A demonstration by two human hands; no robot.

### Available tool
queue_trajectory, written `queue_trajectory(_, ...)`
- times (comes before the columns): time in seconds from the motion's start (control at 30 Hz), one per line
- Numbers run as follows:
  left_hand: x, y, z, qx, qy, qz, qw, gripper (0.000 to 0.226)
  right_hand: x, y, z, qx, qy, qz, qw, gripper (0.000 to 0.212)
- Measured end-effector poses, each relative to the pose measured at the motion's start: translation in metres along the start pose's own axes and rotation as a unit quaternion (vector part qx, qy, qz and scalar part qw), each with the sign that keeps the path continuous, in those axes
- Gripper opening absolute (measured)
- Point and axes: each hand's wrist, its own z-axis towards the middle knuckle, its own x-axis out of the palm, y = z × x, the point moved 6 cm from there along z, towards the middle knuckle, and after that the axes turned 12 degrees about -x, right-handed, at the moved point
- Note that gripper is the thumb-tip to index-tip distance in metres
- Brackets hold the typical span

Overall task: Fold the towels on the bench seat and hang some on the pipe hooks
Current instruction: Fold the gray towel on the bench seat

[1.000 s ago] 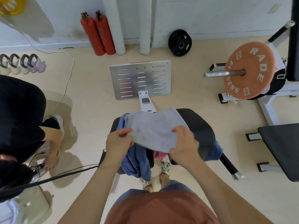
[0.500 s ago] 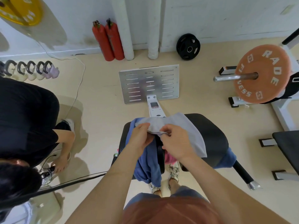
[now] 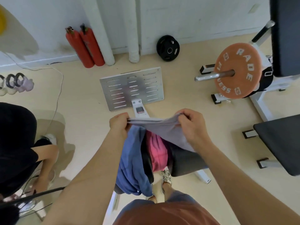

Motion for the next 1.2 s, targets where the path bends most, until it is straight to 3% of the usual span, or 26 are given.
queue_trajectory(0.17,0.001,-0.070,-0.043,0.101,0.066,-0.068,0.990,0.023,-0.026,0.034,0.051,-0.070,-0.024,0.022,0.997,0.021)
queue_trajectory(0.3,-0.024,-0.082,-0.083,0.163,0.067,-0.060,0.982,0.030,-0.039,0.038,0.055,-0.105,-0.030,0.028,0.994,0.020)
queue_trajectory(0.43,-0.052,-0.023,-0.090,0.161,0.020,0.058,0.985,0.019,-0.039,-0.011,0.026,-0.084,0.007,-0.042,0.996,0.032)
queue_trajectory(0.53,-0.076,0.040,-0.076,0.128,-0.020,0.207,0.970,0.012,-0.034,-0.068,-0.004,-0.044,0.083,-0.154,0.983,0.027)
queue_trajectory(0.67,-0.095,0.092,-0.057,0.158,-0.072,0.450,0.876,0.020,-0.024,-0.131,-0.041,0.027,0.218,-0.244,0.945,0.026)
queue_trajectory(0.8,-0.091,0.098,-0.058,0.224,-0.075,0.533,0.812,0.031,-0.022,-0.137,-0.050,-0.004,0.249,-0.335,0.909,0.028)
queue_trajectory(0.93,-0.091,0.089,-0.058,0.357,-0.125,0.594,0.710,0.020,-0.011,-0.127,-0.049,-0.070,0.298,-0.438,0.845,0.020)
queue_trajectory(1.07,-0.083,0.088,-0.063,0.431,-0.126,0.654,0.609,0.007,-0.007,-0.124,-0.051,-0.117,0.338,-0.523,0.773,0.033)
queue_trajectory(1.13,-0.083,0.085,-0.063,0.452,-0.110,0.664,0.586,0.008,-0.001,-0.122,-0.057,-0.159,0.365,-0.564,0.724,0.036)
queue_trajectory(1.2,-0.085,0.082,-0.064,0.466,-0.083,0.654,0.590,0.029,0.004,-0.123,-0.062,-0.207,0.358,-0.575,0.706,0.036)
